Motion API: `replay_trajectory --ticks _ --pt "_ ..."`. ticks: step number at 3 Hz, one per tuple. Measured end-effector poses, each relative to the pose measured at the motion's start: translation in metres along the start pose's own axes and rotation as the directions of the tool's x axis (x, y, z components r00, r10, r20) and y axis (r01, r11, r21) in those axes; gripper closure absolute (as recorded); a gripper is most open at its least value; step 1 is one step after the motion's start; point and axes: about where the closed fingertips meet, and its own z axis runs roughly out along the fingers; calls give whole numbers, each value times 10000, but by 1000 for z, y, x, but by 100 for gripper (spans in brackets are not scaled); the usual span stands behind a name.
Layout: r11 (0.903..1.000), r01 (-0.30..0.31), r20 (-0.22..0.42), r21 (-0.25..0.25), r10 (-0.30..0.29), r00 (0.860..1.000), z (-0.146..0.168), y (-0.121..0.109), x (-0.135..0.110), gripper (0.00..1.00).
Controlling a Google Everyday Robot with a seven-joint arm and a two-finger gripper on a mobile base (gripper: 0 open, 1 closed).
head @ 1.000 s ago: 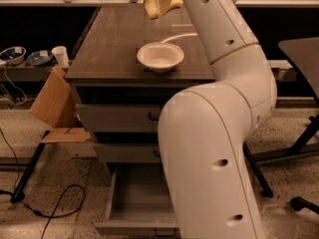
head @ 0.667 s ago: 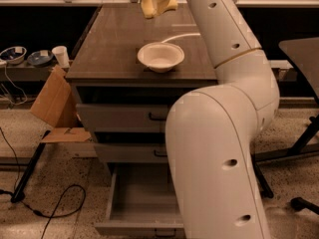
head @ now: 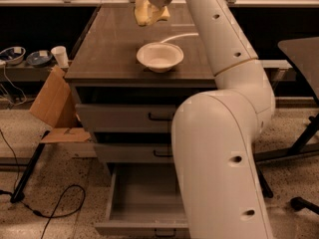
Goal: Pick sponge from bottom drawer and place on counter
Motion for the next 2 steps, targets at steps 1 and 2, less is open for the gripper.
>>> replay_trajectory --ticks 1,2 --pt "9992 -235 455 319 221 9987 10 5 -1 100" --pt "9966 -388 670 723 340 9972 14 4 0 100"
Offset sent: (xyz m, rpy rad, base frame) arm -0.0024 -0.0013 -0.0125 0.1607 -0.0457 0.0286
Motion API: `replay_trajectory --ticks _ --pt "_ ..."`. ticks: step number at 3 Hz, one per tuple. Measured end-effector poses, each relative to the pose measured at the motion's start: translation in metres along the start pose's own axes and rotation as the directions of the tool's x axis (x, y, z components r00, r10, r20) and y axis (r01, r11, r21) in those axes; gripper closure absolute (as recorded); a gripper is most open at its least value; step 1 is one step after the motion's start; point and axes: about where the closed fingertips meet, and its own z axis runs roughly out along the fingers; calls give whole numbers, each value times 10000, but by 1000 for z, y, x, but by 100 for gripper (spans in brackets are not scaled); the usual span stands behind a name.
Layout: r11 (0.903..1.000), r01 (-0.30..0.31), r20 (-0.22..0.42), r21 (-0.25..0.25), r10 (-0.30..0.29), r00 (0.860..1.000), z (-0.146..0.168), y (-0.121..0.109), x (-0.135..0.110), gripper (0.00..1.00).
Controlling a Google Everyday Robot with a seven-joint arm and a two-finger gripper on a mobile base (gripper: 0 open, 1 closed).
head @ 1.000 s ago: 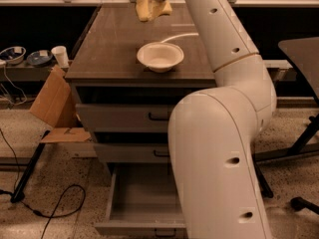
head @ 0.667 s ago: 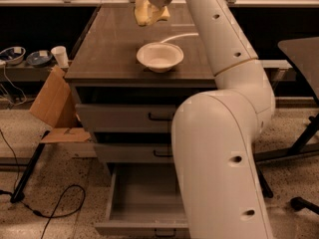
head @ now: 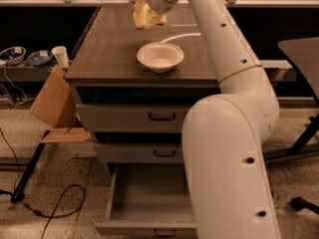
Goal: Pick sponge from bottom drawer and place on counter
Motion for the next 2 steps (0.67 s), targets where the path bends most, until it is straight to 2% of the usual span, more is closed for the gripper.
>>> replay_trajectory --ticks 1,2 --pt "9999 -64 105 158 62 9999 2 1 -1 82" --pt "9998 -144 102 145 142 9998 4 4 -1 58"
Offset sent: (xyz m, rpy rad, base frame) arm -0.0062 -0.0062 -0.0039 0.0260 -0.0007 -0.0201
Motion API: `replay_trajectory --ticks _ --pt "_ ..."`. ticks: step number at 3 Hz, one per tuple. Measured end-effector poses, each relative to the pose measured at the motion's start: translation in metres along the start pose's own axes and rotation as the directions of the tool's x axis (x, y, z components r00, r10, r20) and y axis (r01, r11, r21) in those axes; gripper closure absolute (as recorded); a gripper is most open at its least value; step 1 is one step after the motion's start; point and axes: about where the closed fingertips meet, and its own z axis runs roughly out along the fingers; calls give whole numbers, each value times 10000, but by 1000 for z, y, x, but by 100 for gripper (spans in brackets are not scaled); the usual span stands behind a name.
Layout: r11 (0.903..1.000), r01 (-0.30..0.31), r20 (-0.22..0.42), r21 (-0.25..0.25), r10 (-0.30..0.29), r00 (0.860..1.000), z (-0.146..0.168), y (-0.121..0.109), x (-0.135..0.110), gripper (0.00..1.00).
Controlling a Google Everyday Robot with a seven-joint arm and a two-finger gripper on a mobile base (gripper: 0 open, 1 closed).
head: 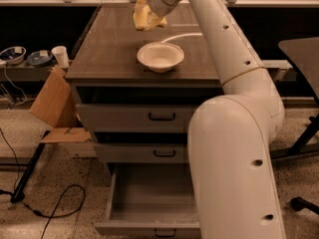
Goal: Pick sponge from bottom drawer and place on counter
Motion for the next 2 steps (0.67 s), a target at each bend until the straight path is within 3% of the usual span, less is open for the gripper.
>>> replay_trajectory --ticks 2 --pt "10000 -80 -27 -25 80 10000 0 3 1 11"
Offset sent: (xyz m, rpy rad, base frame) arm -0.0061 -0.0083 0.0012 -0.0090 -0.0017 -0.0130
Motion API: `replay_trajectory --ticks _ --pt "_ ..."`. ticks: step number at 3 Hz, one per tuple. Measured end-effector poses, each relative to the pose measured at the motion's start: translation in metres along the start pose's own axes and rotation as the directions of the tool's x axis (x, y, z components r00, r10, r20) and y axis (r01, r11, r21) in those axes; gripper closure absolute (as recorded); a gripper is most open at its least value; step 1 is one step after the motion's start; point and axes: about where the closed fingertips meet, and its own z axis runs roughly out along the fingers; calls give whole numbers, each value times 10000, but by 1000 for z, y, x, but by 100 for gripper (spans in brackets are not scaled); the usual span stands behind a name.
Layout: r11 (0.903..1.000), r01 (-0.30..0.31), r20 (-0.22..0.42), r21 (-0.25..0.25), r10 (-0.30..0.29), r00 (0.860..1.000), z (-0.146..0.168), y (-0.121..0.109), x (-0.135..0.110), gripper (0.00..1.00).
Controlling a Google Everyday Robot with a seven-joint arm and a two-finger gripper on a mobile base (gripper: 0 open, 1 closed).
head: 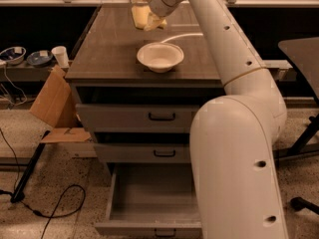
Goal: Pick sponge from bottom drawer and place on counter
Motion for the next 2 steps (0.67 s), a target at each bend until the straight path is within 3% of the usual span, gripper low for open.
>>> replay_trajectory --ticks 1,2 --pt "10000 0 1 -1 0 10000 0 0 0 0" --pt "10000 0 1 -1 0 10000 0 0 0 0"
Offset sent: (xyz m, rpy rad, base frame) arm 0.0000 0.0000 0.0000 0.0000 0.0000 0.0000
